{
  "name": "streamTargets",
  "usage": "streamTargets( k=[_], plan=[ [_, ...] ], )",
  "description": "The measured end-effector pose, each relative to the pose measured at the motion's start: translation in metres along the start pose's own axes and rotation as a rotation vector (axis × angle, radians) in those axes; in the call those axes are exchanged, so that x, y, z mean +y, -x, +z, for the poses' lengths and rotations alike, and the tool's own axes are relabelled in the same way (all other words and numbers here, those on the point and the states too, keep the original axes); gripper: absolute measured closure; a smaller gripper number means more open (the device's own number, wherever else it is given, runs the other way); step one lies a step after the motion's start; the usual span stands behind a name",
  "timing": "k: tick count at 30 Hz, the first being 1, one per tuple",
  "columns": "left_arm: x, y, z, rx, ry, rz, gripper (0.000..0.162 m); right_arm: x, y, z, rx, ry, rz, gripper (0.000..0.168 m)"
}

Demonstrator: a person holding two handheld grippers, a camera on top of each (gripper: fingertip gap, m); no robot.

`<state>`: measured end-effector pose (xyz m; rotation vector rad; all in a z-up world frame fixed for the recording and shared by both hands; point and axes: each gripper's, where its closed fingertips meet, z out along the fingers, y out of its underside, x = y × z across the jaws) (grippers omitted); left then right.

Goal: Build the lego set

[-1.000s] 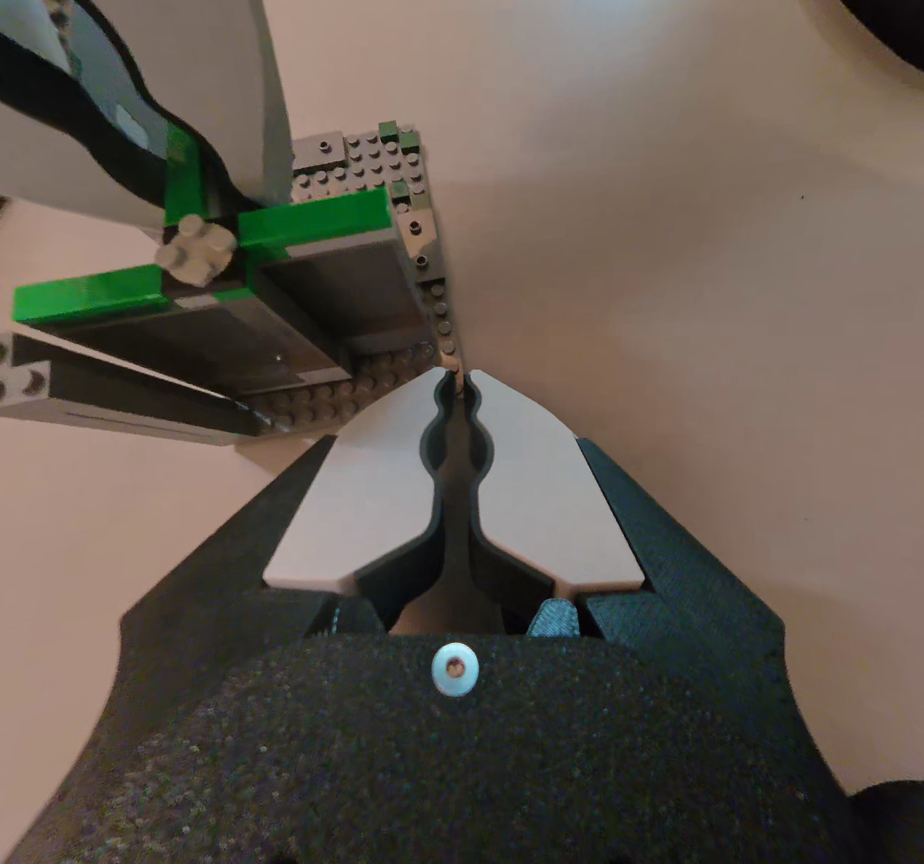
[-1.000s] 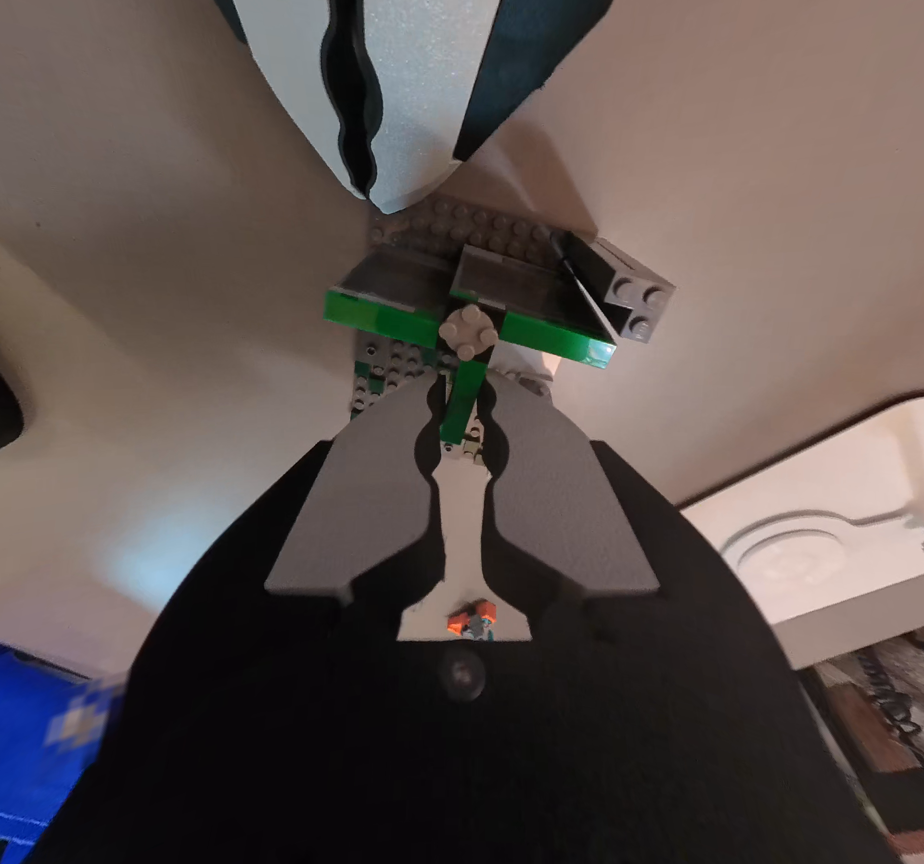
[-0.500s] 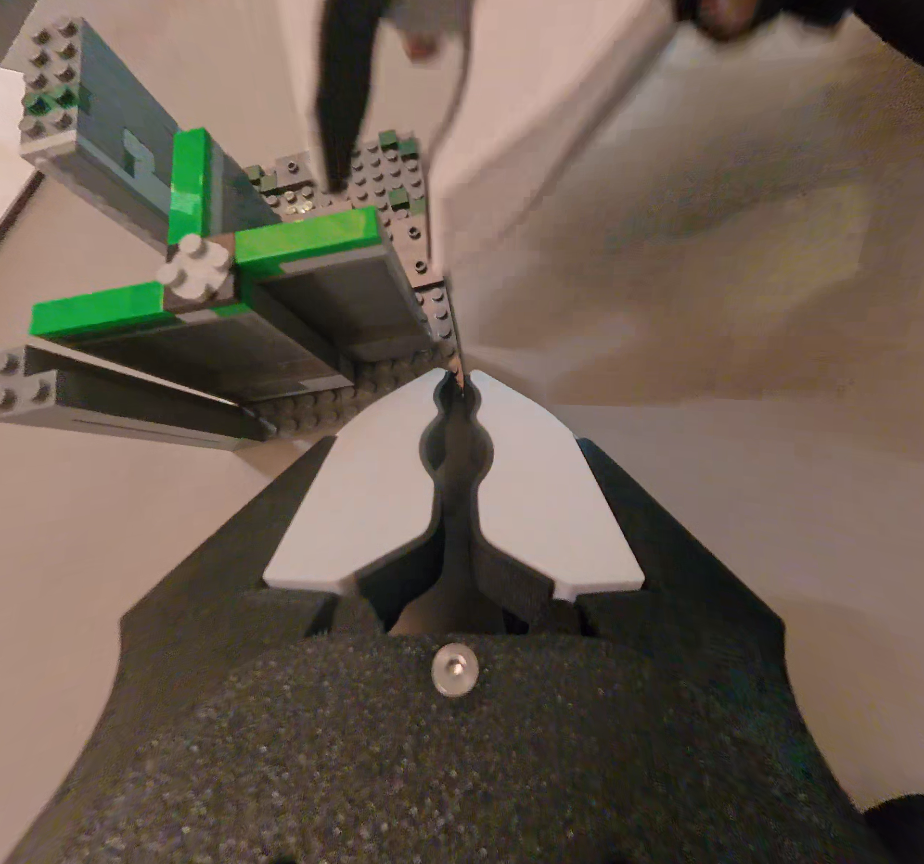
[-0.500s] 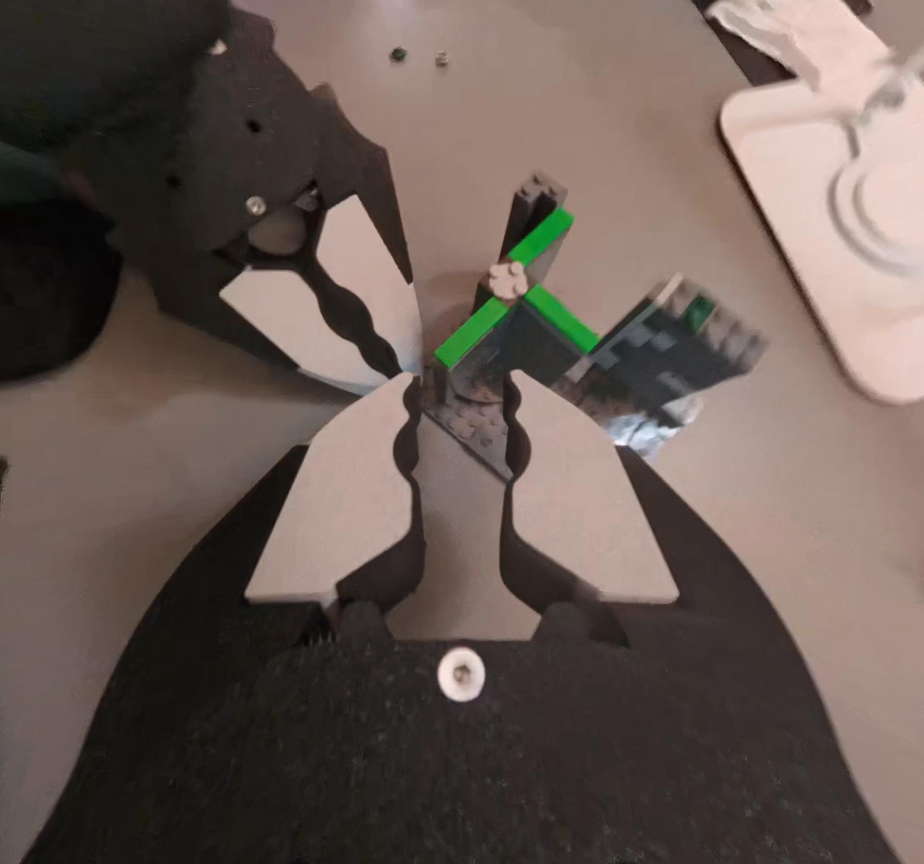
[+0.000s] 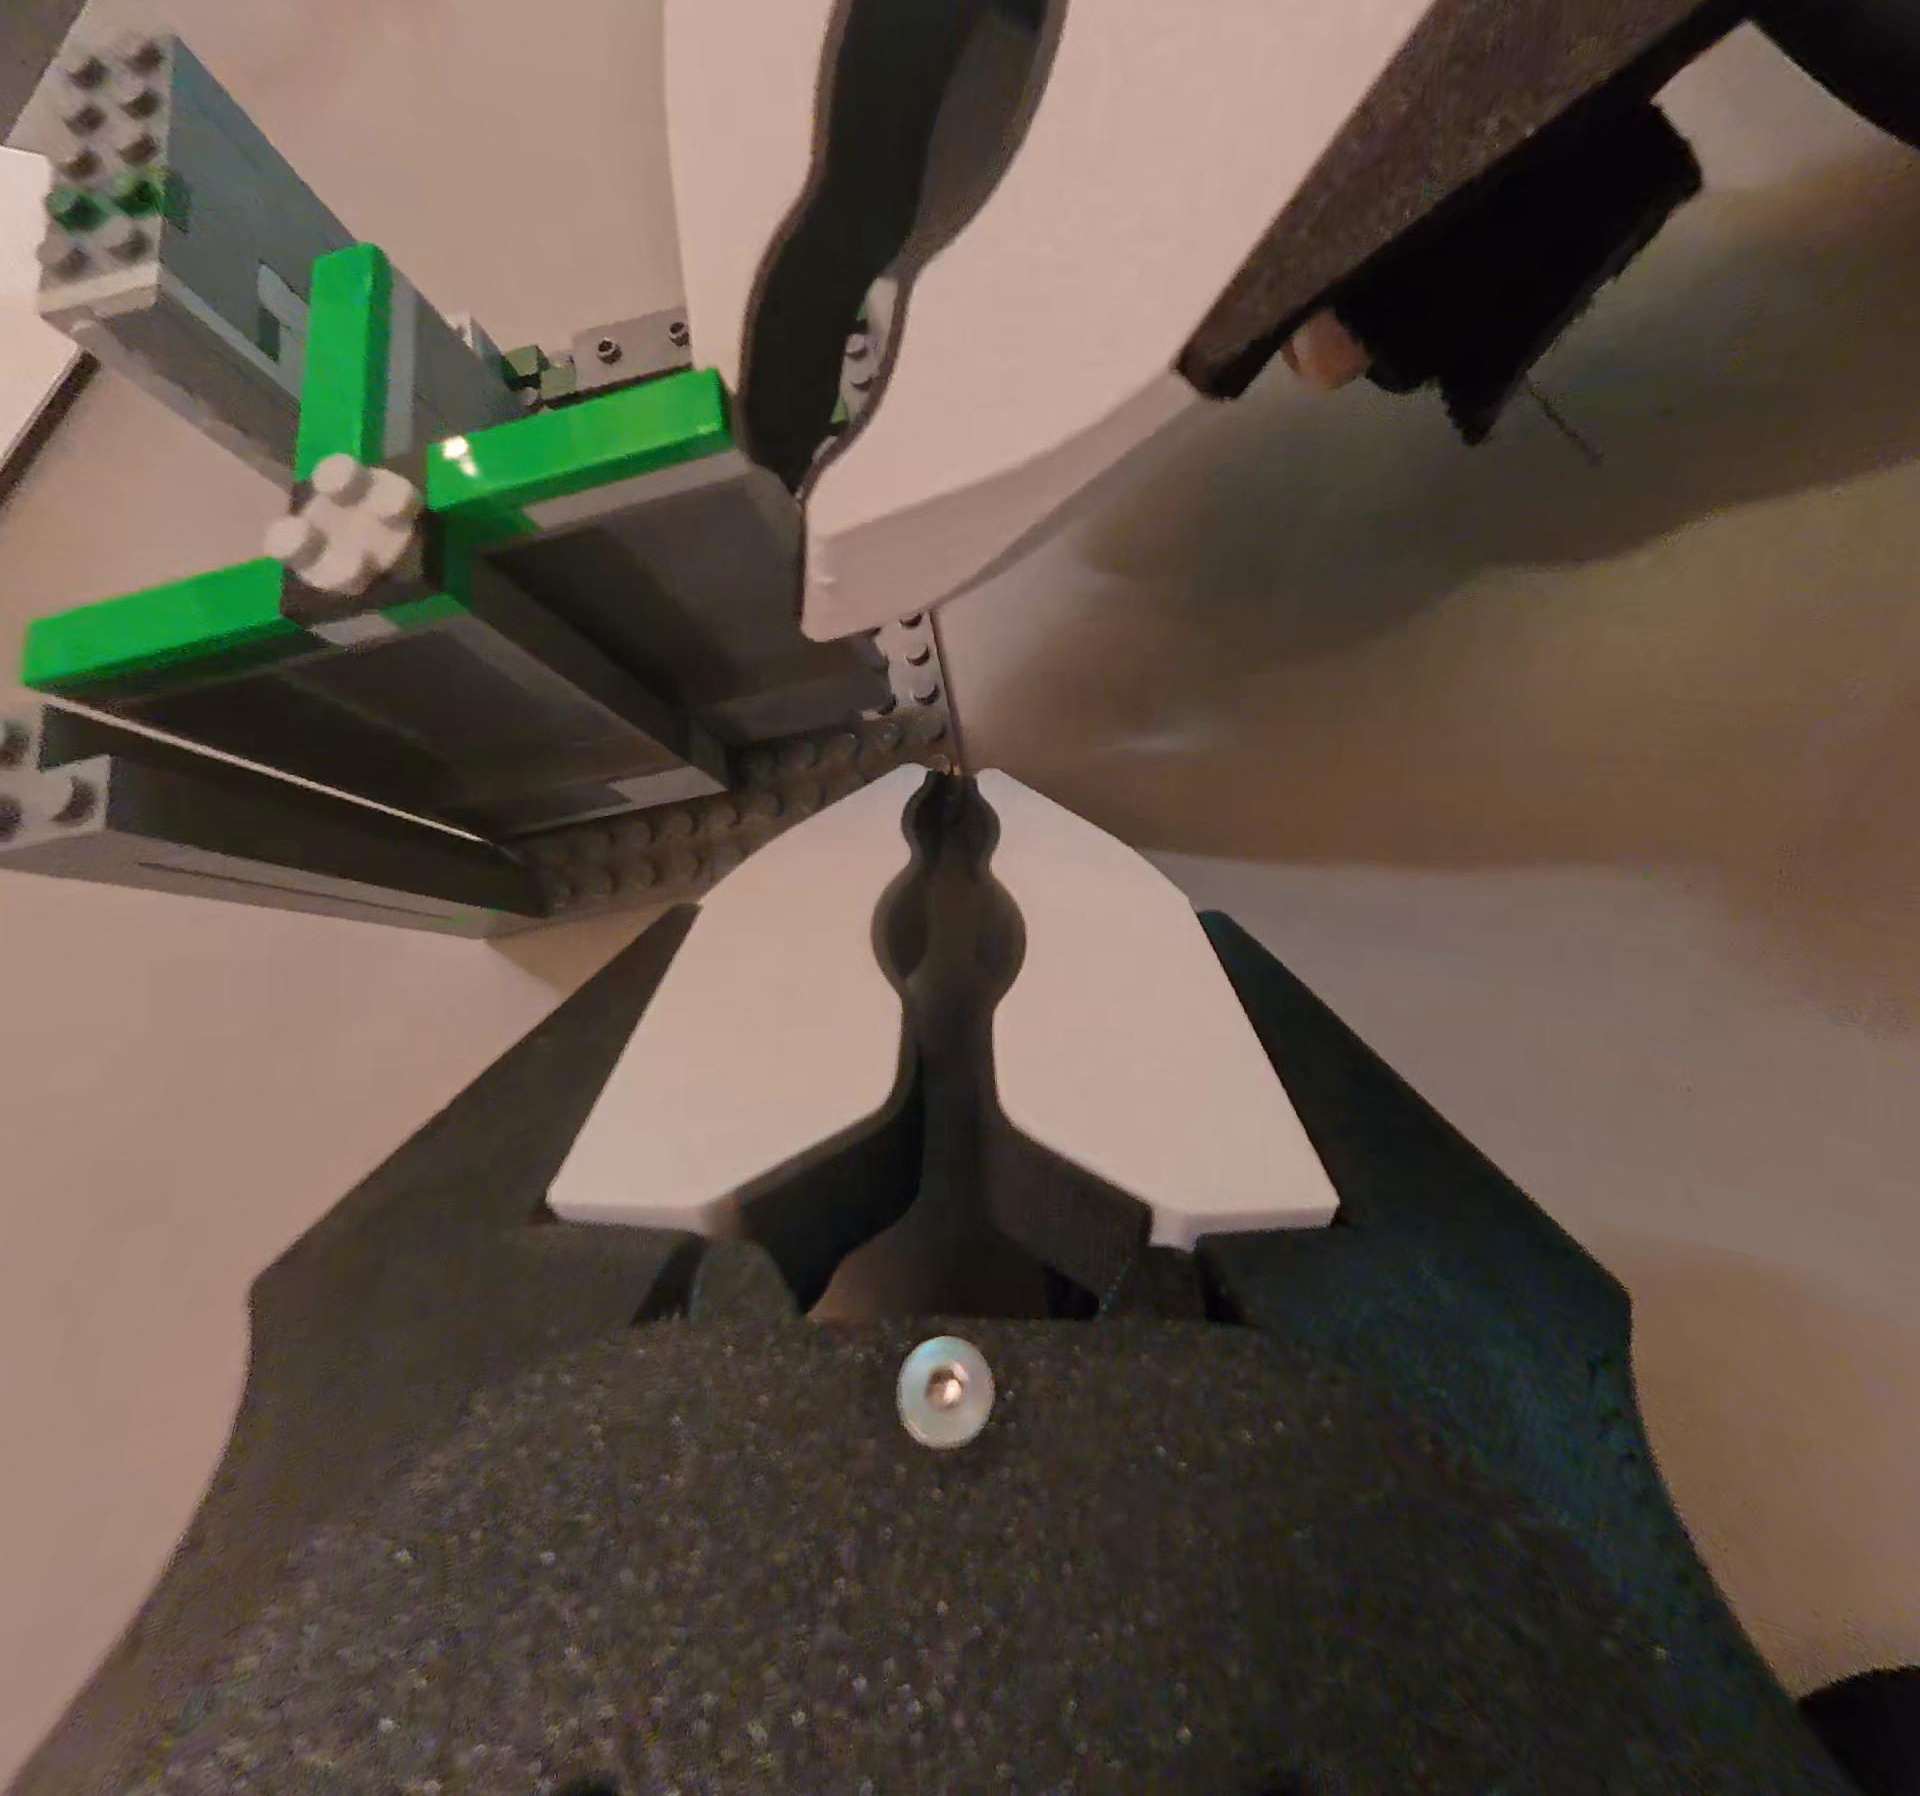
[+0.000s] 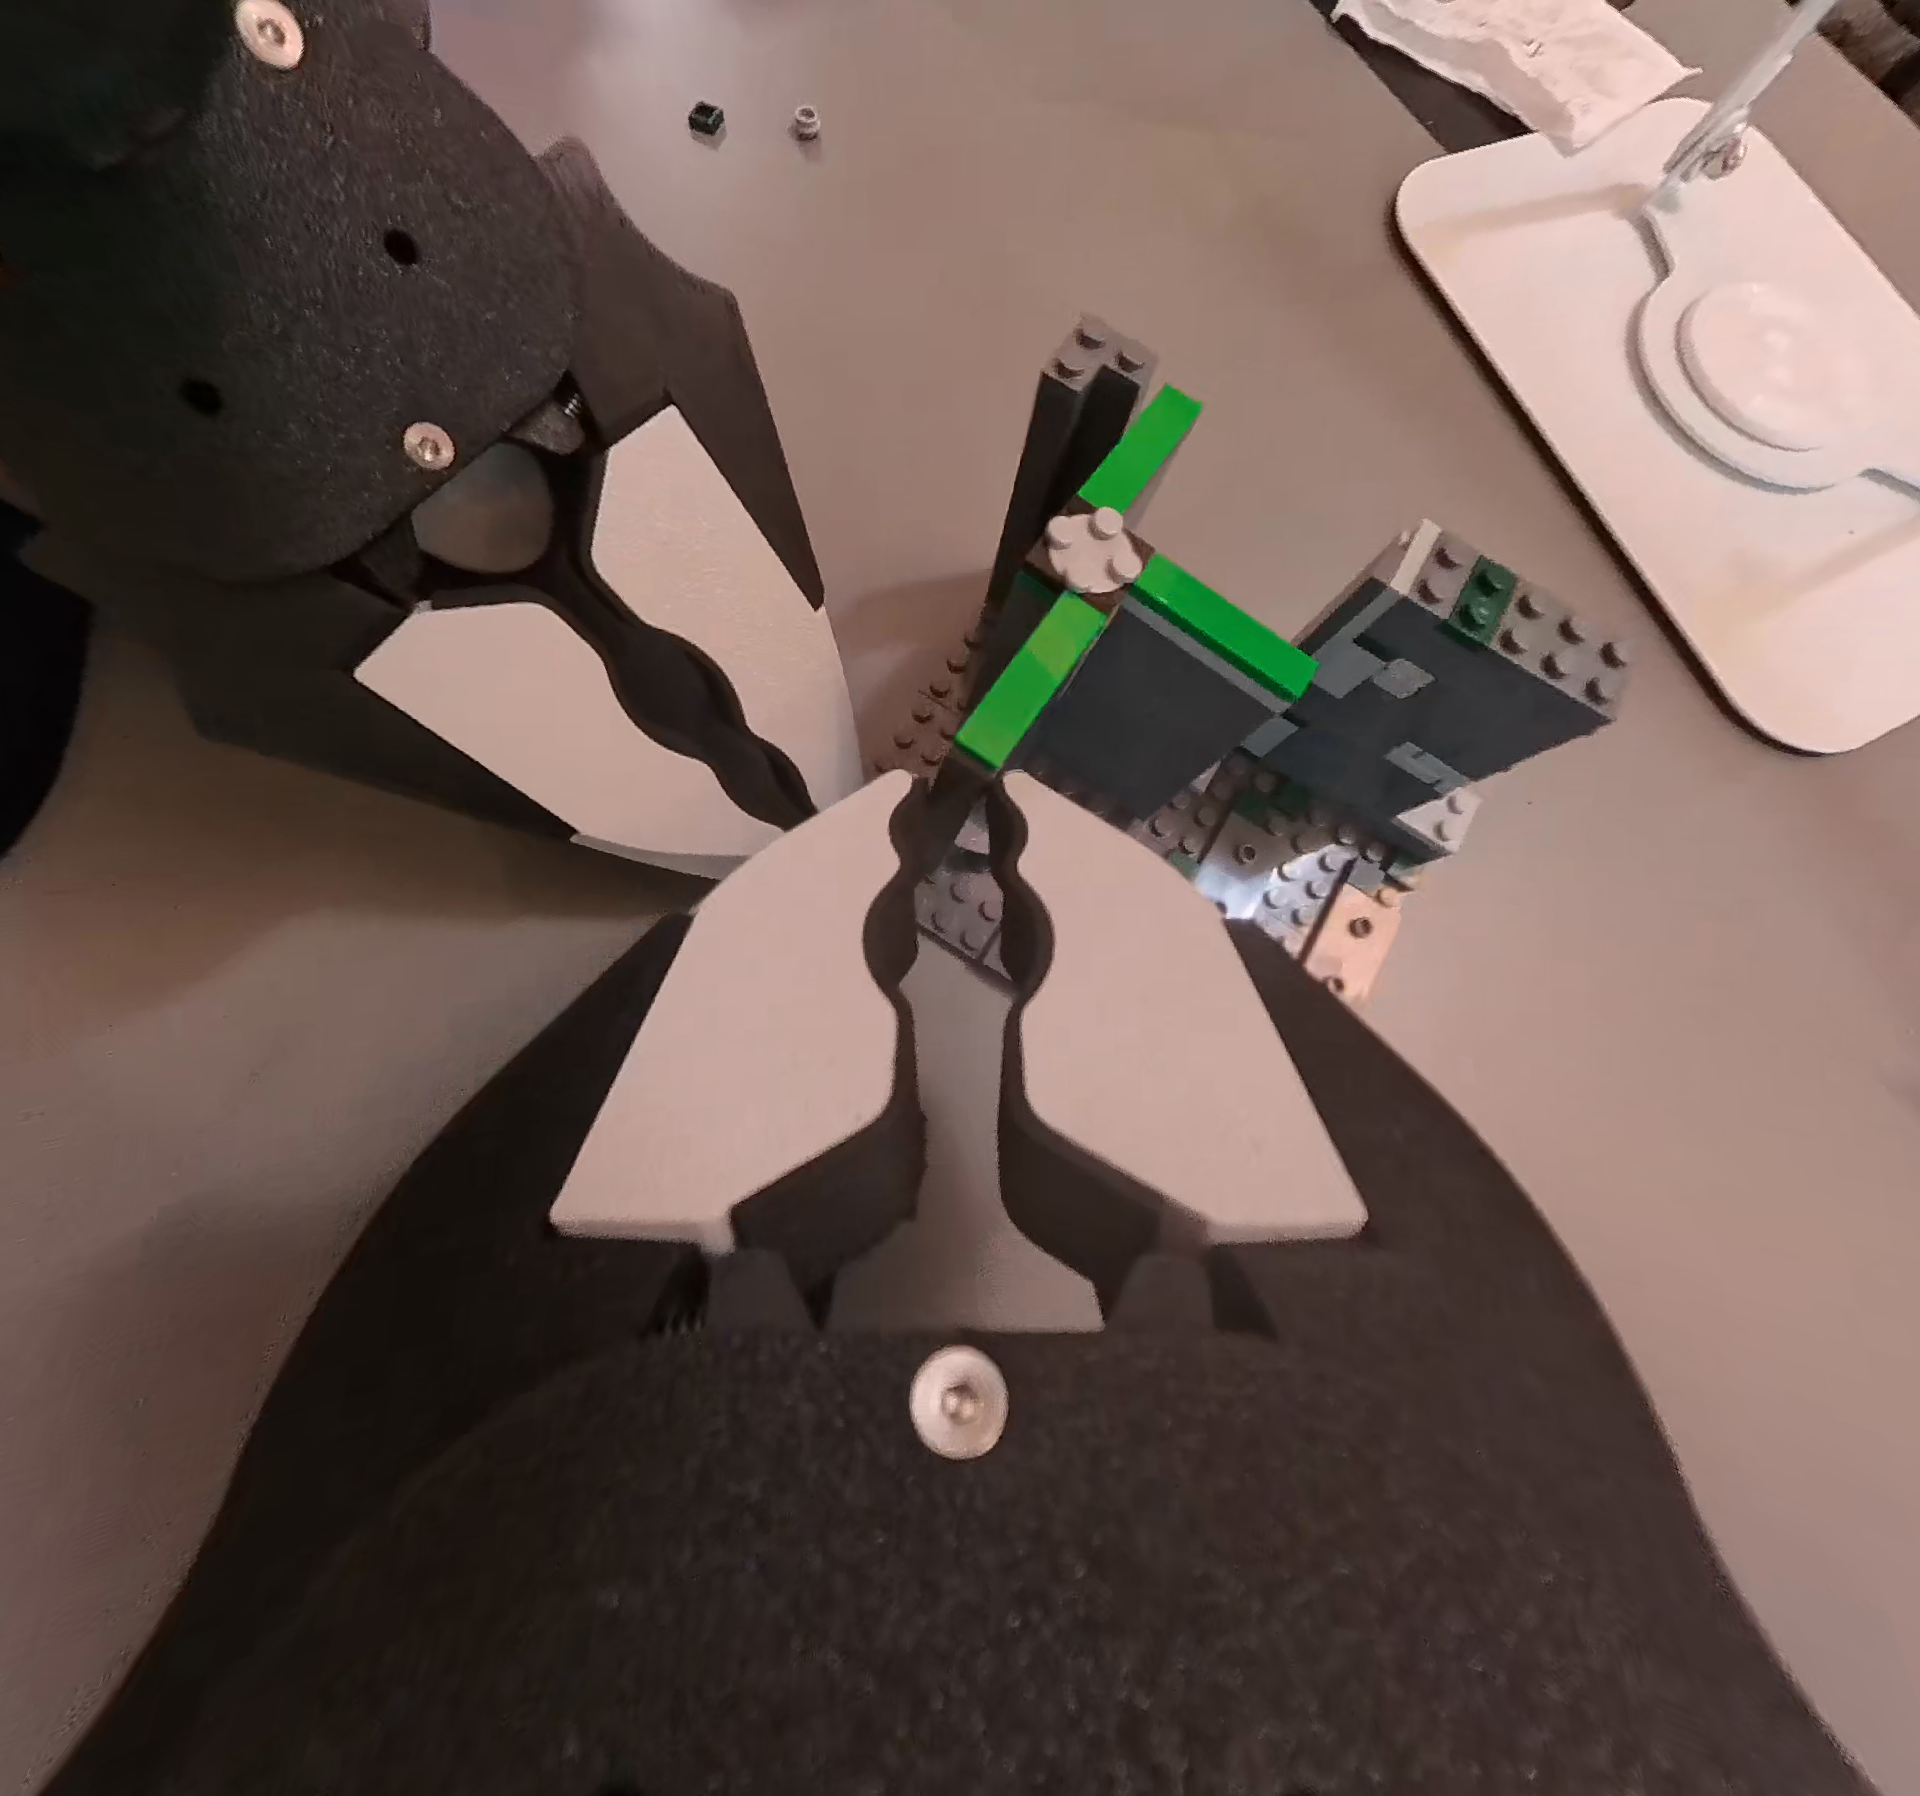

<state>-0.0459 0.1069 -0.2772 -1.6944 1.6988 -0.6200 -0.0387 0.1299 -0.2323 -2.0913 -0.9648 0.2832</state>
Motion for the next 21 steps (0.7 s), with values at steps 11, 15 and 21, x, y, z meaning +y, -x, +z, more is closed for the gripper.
streamTargets(
  k=[11, 15, 21],
  plan=[
    [-0.0015, -0.0006, 0.0018, -0.008, 0.002, 0.009, 0.157, 0.0069, 0.0, -0.0005, -0.041, 0.003, -0.09, 0.158],
    [-0.002, -0.0012, 0.0024, -0.008, 0.002, 0.012, 0.157, 0.0072, -0.0013, -0.0019, -0.06, 0.018, -0.1, 0.158],
    [-0.0025, -0.0017, 0.0029, -0.011, 0.002, 0.018, 0.157, 0.0086, -0.0015, -0.0029, -0.08, 0.044, -0.136, 0.158]
  ],
)
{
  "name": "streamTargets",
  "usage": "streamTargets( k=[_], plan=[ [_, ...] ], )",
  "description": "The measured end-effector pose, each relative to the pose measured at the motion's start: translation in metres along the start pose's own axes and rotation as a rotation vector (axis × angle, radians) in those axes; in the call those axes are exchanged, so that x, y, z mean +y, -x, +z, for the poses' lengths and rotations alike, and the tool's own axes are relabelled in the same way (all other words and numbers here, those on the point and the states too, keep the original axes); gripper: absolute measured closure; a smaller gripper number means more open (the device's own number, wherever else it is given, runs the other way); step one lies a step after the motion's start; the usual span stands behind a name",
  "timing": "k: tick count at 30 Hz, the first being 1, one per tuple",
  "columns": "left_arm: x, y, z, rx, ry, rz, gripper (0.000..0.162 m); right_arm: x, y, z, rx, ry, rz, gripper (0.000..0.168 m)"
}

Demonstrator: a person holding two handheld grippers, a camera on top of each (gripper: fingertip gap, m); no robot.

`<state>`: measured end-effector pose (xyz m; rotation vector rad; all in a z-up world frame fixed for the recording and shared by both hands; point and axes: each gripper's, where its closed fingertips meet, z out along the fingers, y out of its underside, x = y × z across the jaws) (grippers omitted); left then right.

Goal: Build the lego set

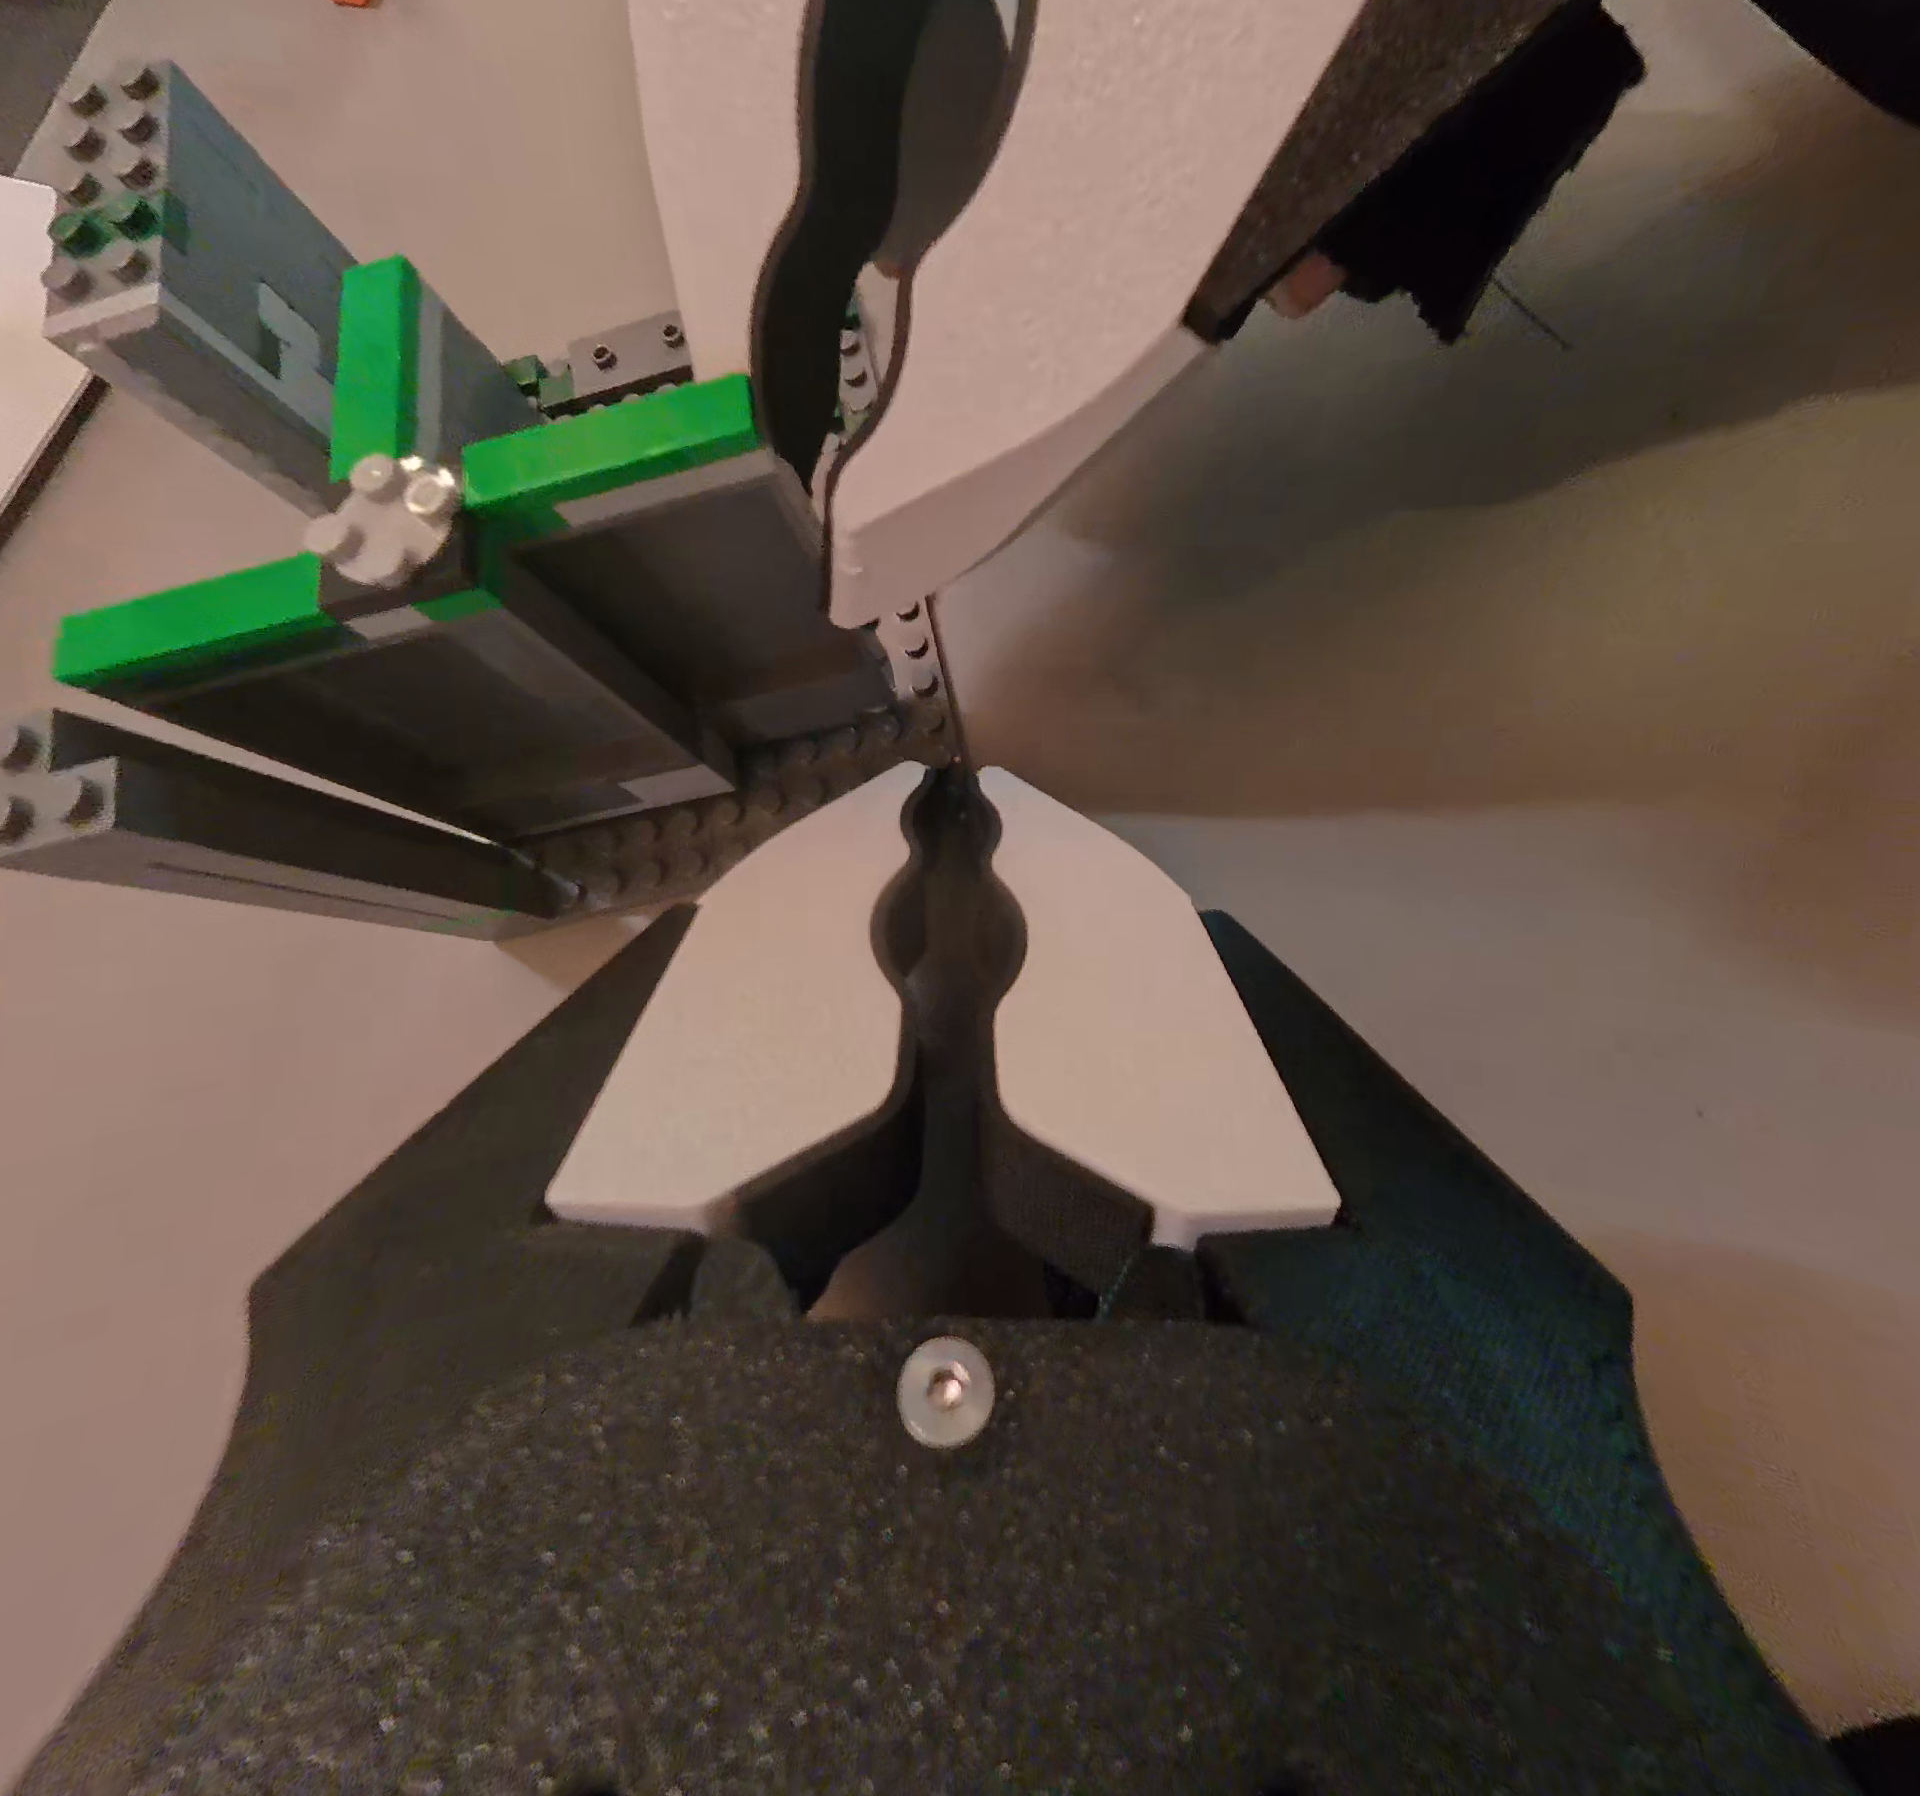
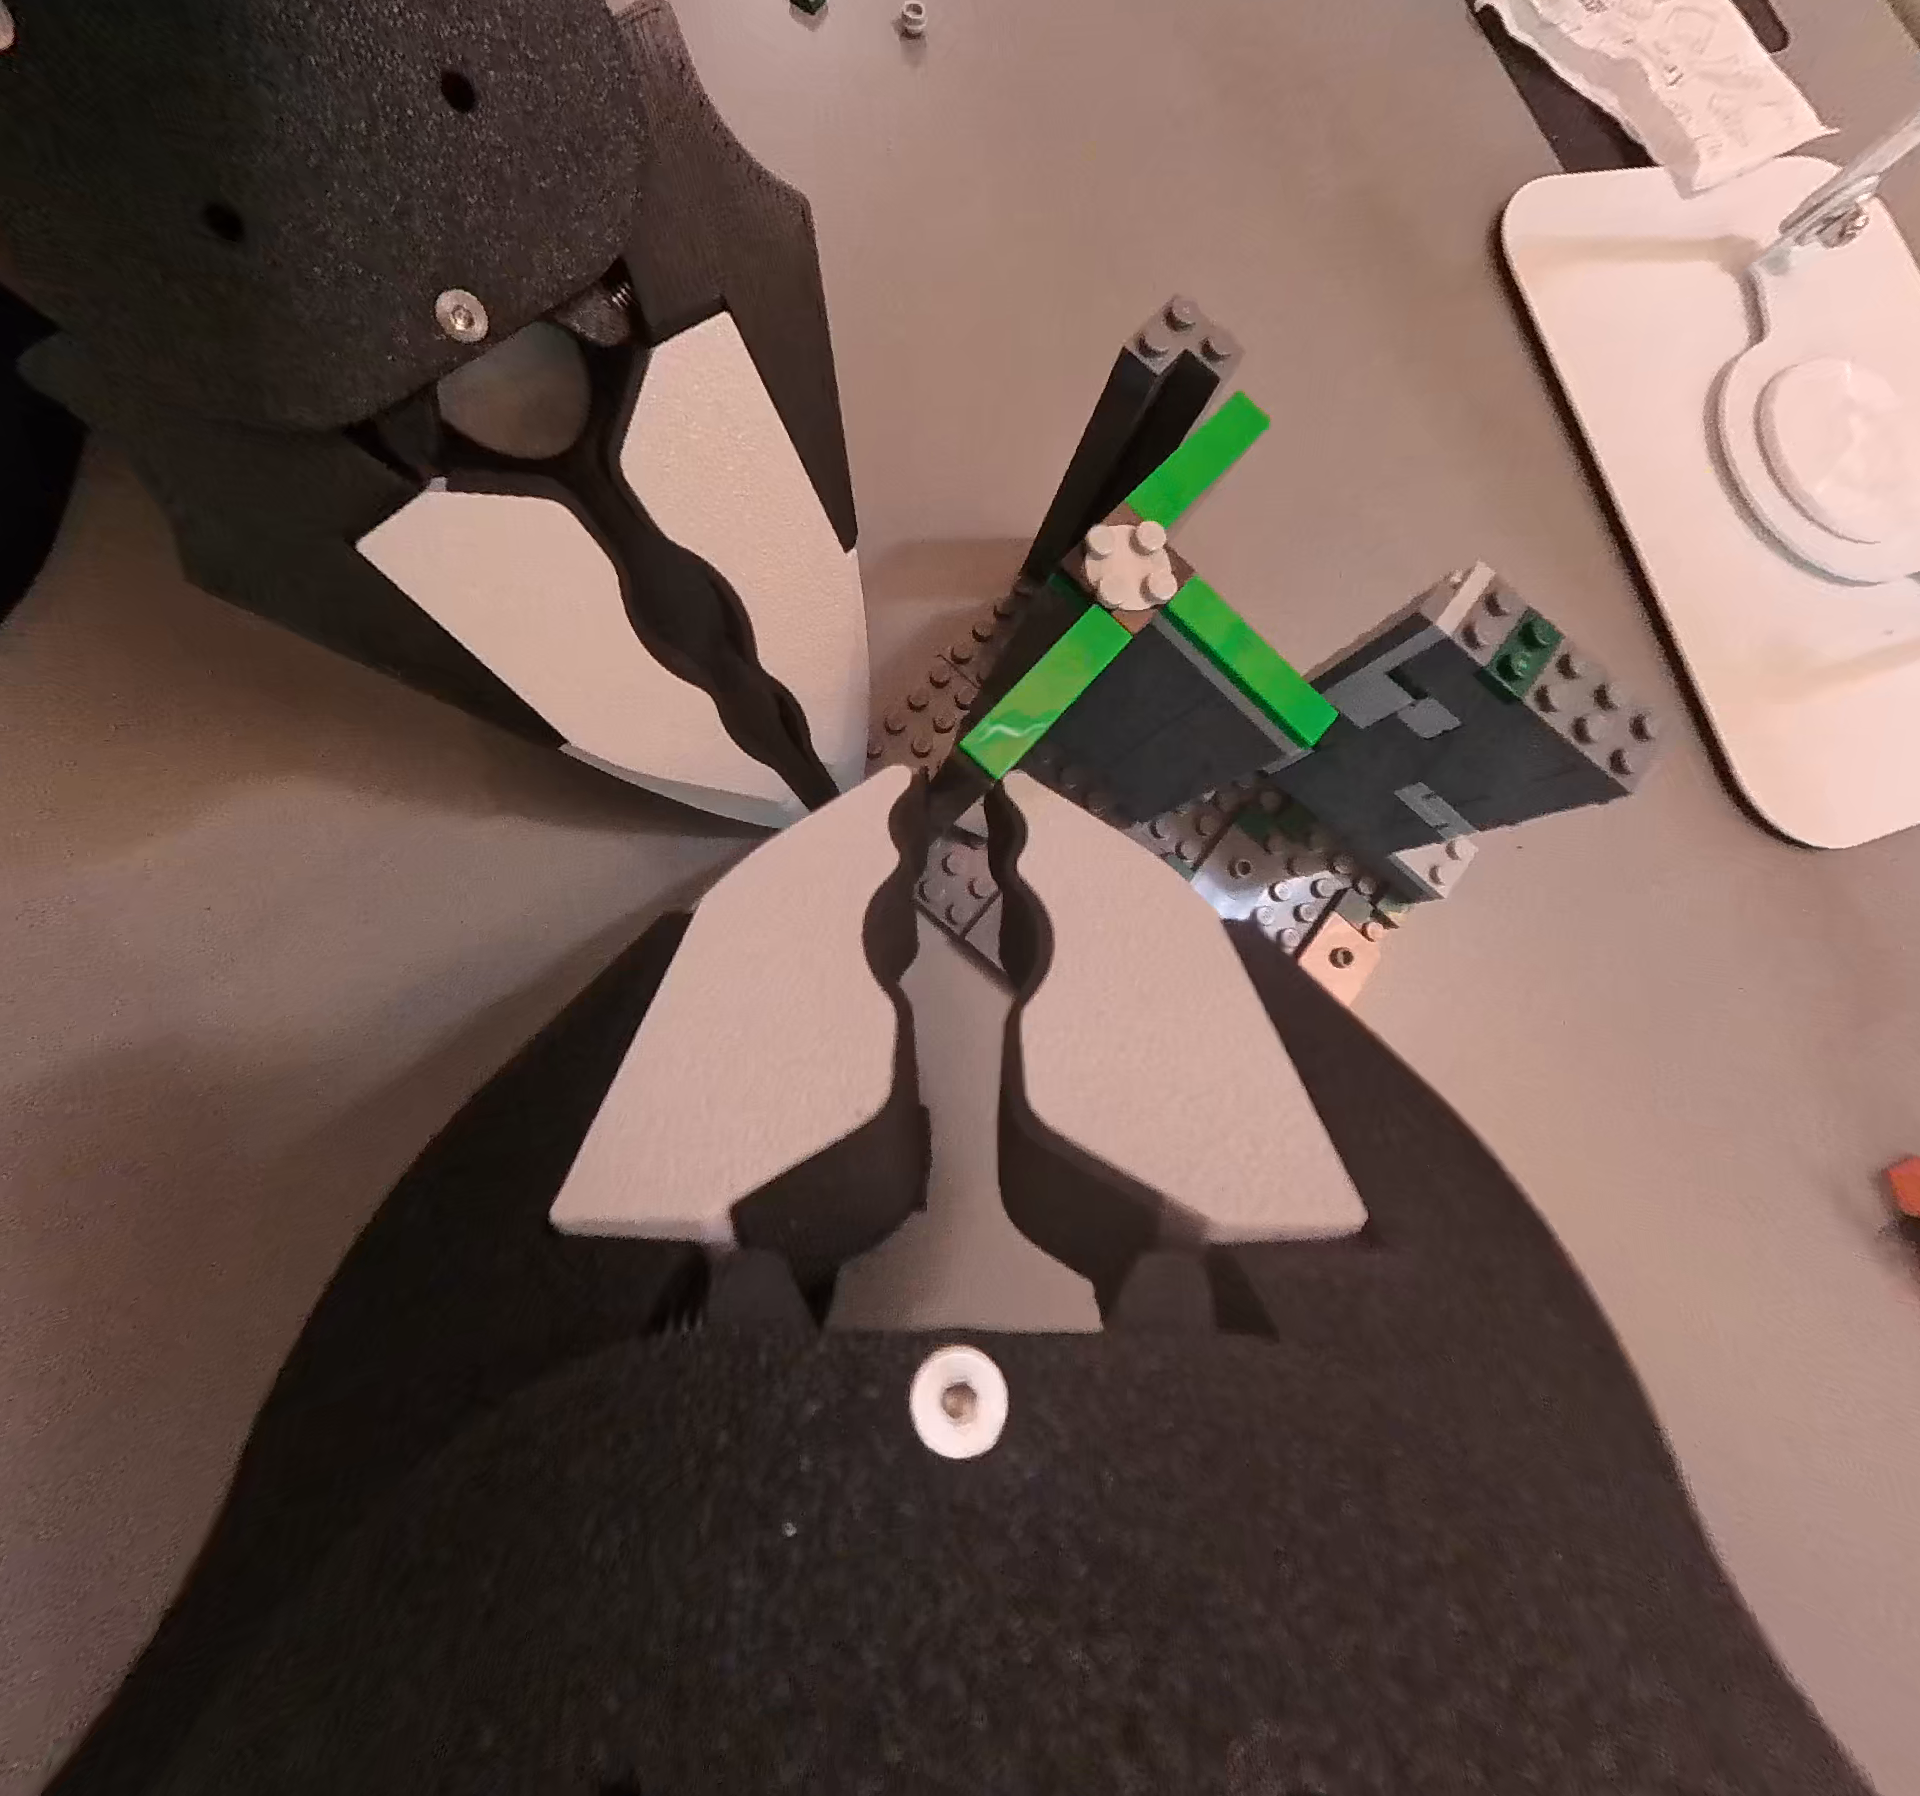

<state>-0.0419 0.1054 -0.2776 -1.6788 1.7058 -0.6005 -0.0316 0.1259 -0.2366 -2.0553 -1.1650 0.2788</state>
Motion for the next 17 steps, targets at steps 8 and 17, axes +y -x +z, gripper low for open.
streamTargets(
  k=[8, 17],
  plan=[
    [0.0, -0.0006, -0.0003, 0.002, -0.005, -0.001, 0.157, -0.0018, 0.003, 0.0014, 0.005, -0.009, 0.032, 0.158],
    [0.0002, -0.0012, -0.0006, 0.006, -0.005, 0.0, 0.157, -0.0038, -0.0028, -0.0016, 0.025, -0.016, 0.099, 0.159]
  ],
)
